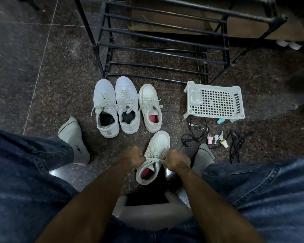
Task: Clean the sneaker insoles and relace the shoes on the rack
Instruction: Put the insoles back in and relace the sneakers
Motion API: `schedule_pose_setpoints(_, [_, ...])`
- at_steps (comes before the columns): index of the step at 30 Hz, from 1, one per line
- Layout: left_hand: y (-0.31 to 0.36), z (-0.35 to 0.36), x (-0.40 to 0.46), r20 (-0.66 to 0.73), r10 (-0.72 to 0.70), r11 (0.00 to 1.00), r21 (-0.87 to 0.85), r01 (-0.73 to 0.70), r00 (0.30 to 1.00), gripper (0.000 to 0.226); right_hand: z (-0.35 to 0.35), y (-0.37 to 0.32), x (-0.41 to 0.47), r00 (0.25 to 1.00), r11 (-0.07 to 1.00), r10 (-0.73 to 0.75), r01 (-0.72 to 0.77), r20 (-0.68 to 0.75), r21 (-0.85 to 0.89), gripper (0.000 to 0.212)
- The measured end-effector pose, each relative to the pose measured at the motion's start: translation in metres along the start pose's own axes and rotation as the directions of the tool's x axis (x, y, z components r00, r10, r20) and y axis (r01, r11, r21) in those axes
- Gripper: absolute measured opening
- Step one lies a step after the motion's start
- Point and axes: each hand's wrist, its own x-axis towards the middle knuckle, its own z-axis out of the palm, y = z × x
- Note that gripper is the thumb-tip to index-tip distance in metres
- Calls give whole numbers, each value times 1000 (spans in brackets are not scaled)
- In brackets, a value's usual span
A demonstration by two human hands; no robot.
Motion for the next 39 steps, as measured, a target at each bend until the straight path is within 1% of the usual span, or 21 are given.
schedule_pose_setpoints(2, [-1,3,-1,-18,-26,1000,12,26,999,19,3,0,-3,1000,998,-1,0,-23,-66,50])
schedule_pose_setpoints(4, [-6,7,0,-16,-28,999,-38,27,999,18,4,2,-6,999,996,-20,17,-40,-92,55])
schedule_pose_setpoints(6, [-13,11,3,-16,0,988,-153,-3,1000,15,0,2,-8,998,993,-58,54,-35,-103,48])
schedule_pose_setpoints(8, [-15,11,4,-6,17,953,-303,-18,1000,21,-7,-3,-11,993,987,-108,102,-42,-126,36])
schedule_pose_setpoints(10, [-13,12,8,-18,-10,880,-475,0,1000,27,-11,-13,-17,977,962,-208,198,-37,-189,36])
schedule_pose_setpoints(12, [-7,9,16,-101,-61,820,-573,-8,993,26,-10,-30,-28,938,908,-344,325,-29,-264,40])
schedule_pose_setpoints(13, [-4,7,20,-156,-81,808,-589,-27,984,21,-8,-38,-34,917,880,-398,381,-5,-284,41])
schedule_pose_setpoints(15, [0,0,24,-237,-133,799,-601,-38,963,13,4,-54,-44,891,840,-441,452,109,-300,42])
schedule_pose_setpoints(16, [1,-3,25,-256,-150,795,-605,-37,955,12,12,-57,-47,881,827,-441,473,171,-303,44])
schedule_pose_setpoints(18, [0,-6,28,-271,-155,795,-605,-43,950,12,26,-60,-51,864,800,-448,503,232,-327,45])
schedule_pose_setpoints(22, [-1,-4,31,-247,-129,828,-560,-33,960,12,34,-57,-52,877,783,-444,480,187,-396,39])
schedule_pose_setpoints(26, [3,-3,31,-214,-81,881,-473,-31,974,13,15,-43,-40,918,817,-379,393,122,-422,36])
schedule_pose_setpoints(28, [6,-5,35,-196,-26,922,-384,-52,980,13,1,-33,-30,940,848,-331,336,86,-409,36])
schedule_pose_setpoints(30, [14,-9,39,-222,58,955,-273,-119,973,16,-12,-25,-21,951,862,-306,299,50,-409,35])
schedule_pose_setpoints(31, [18,-13,42,-250,117,967,-190,-167,961,23,-19,-22,-16,954,862,-298,287,40,-417,34])
schedule_pose_setpoints(33, [32,-25,48,-258,246,968,16,-250,934,47,-30,-15,-6,955,847,-293,277,36,-454,34])
schedule_pose_setpoints(35, [48,-35,58,-178,309,945,168,-281,934,68,-41,-11,1,945,814,-322,305,52,-494,32])
schedule_pose_setpoints(36, [56,-39,64,-105,298,939,214,-271,949,75,-45,-9,4,937,795,-344,327,64,-511,31])
schedule_pose_setpoints(38, [67,-43,78,53,207,936,280,-213,977,80,-49,-6,7,918,757,-387,371,88,-539,31])
schedule_pose_setpoints(39, [69,-43,83,105,157,934,308,-182,982,78,-50,-6,7,912,747,-401,382,90,-544,32])
